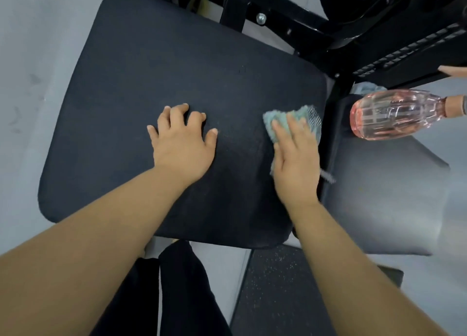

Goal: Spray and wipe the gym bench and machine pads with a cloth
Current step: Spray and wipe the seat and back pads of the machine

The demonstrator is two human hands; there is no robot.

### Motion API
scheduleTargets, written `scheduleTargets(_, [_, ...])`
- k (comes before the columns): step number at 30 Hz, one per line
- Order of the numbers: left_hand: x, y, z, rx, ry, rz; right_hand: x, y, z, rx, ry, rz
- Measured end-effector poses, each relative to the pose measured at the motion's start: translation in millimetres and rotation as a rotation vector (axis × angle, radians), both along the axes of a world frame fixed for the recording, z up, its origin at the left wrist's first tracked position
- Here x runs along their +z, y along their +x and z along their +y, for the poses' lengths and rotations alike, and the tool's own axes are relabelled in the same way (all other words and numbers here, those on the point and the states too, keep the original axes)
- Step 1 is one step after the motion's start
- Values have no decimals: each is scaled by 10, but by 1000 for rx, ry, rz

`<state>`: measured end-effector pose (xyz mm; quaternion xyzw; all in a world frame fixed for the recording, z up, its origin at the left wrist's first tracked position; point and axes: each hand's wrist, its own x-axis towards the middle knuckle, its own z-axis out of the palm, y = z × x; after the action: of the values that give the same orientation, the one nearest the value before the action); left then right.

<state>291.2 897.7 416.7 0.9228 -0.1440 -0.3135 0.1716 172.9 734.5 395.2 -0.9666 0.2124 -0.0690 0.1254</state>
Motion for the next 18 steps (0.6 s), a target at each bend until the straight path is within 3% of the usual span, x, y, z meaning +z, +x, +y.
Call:
scheduleTargets(4, [-34, -68, -97, 25, 32, -44, 55, -413, 223, 67, 47, 72])
scheduleTargets(10, [-117, -115, 2, -68, 37, -109, 46, 575, -607, -160, 139, 53])
scheduleTargets(13, [-107, -103, -15, -66, 61, -105, 28, 833, -677, -194, 77, 72])
scheduleTargets(18, [-41, -37, 20, -49, 57, -83, 26, 305, 45, 21, 10, 99])
